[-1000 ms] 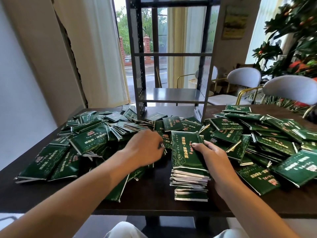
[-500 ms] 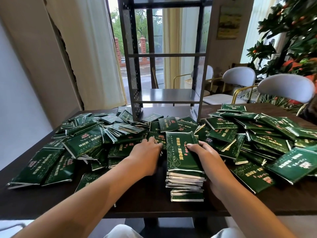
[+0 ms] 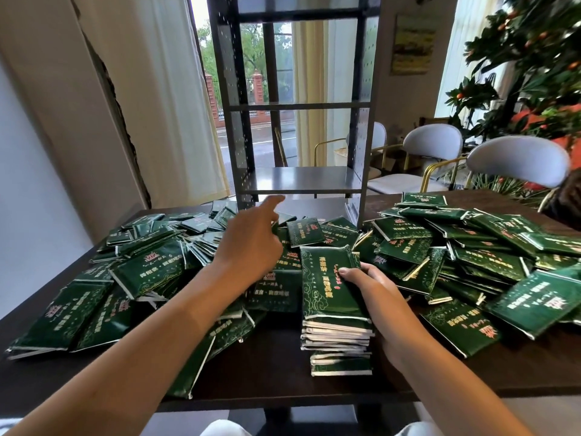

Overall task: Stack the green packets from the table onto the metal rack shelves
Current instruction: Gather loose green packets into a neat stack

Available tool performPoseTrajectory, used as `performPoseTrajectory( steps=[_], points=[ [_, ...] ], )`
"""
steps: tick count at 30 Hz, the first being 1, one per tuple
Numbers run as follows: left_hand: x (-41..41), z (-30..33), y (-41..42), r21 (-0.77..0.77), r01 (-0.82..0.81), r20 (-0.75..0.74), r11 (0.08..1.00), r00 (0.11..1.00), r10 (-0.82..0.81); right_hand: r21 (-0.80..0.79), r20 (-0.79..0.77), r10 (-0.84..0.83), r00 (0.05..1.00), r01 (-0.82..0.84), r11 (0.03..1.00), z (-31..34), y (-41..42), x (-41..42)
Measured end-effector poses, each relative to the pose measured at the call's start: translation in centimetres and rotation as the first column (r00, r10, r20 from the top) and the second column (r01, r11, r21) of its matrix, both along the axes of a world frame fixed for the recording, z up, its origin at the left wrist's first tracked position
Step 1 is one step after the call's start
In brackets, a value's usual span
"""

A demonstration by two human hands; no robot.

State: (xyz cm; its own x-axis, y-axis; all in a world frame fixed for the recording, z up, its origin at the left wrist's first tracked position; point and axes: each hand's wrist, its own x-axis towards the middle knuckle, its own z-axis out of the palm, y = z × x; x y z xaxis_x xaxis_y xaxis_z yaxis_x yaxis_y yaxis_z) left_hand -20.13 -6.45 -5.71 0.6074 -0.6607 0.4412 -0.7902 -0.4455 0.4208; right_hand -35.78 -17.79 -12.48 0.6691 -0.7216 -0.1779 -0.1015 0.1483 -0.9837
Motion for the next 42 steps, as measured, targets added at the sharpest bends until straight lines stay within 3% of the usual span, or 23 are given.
performPoseTrajectory(
  steps=[5, 7, 12, 16, 19, 23, 25, 27, 28, 31, 33, 38, 40, 42],
  points=[
    [-0.5, 1.6, 0.2, -0.385, 0.104, 0.042, 0.917, 0.995, -0.096, -0.010, -0.020, 0.004, 1.000, -0.004, 1.000, -0.2, -0.1, 0.2],
    [-1.4, 1.9, 0.4, -0.458, 0.173, 0.066, 0.872, 0.985, -0.161, -0.012, -0.026, 0.003, 1.000, -0.003, 1.000, -0.3, 0.0, 0.2],
    [-4.3, 0.7, 0.7, -0.383, 0.438, 0.174, 0.814, 0.899, -0.402, -0.032, -0.020, -0.001, 1.000, 0.000, 0.999, -0.8, -0.1, 0.5],
    [-5.2, -1.3, 1.3, -0.381, 0.505, 0.161, 0.774, 0.861, -0.483, -0.055, -0.005, 0.010, 1.000, -0.011, 0.998, -1.0, -0.1, 0.6],
    [-5.5, -2.6, 1.9, -0.420, 0.508, 0.118, 0.752, 0.853, -0.509, -0.063, 0.005, 0.008, 1.000, -0.008, 0.998, -1.2, -0.4, 0.4],
    [-5.9, -3.4, 3.3, -0.547, 0.469, -0.098, 0.693, 0.787, -0.609, -0.048, 0.006, 0.002, 1.000, -0.002, 0.999, -1.2, -0.5, 0.5],
    [-5.8, -3.0, 3.6, -0.555, 0.362, -0.163, 0.749, 0.835, -0.525, -0.029, 0.008, 0.003, 1.000, -0.003, 1.000, -1.2, -0.4, 0.4],
    [-5.0, -2.7, 3.3, -0.441, 0.193, -0.279, 0.877, 0.899, -0.338, -0.029, -0.001, -0.004, 1.000, 0.004, 1.000, -1.2, -0.5, 0.4],
    [-4.6, -2.7, 3.1, -0.354, 0.129, -0.373, 0.926, 0.889, -0.267, -0.035, -0.017, -0.009, 1.000, 0.009, 0.999, -1.2, -0.4, 0.3],
    [-4.3, -3.6, 2.5, -0.211, 0.099, -0.630, 0.972, 0.747, -0.213, -0.012, -0.030, 0.004, 1.000, -0.004, 1.000, -0.8, 0.3, 0.1],
    [-5.0, -4.1, 2.1, -0.206, 0.107, -0.749, 0.973, 0.622, -0.227, 0.033, -0.015, -0.005, 1.000, 0.005, 0.999, -0.8, 0.6, 0.2],
    [-6.3, -5.0, 1.4, -0.282, 0.099, -0.879, 0.954, 0.373, -0.298, 0.083, 0.003, -0.002, 1.000, 0.002, 0.997, -0.5, 1.6, 0.8],
    [-6.0, -4.8, 0.8, -0.268, 0.107, -0.903, 0.957, 0.318, -0.289, 0.096, 0.026, -0.018, 0.999, 0.016, 0.995, -0.3, 1.9, 1.2],
    [-5.4, -4.8, 0.1, -0.244, 0.075, -0.906, 0.967, 0.338, -0.255, 0.110, 0.030, -0.039, 0.999, 0.035, 0.993, 0.0, 2.1, 1.6]
  ],
)
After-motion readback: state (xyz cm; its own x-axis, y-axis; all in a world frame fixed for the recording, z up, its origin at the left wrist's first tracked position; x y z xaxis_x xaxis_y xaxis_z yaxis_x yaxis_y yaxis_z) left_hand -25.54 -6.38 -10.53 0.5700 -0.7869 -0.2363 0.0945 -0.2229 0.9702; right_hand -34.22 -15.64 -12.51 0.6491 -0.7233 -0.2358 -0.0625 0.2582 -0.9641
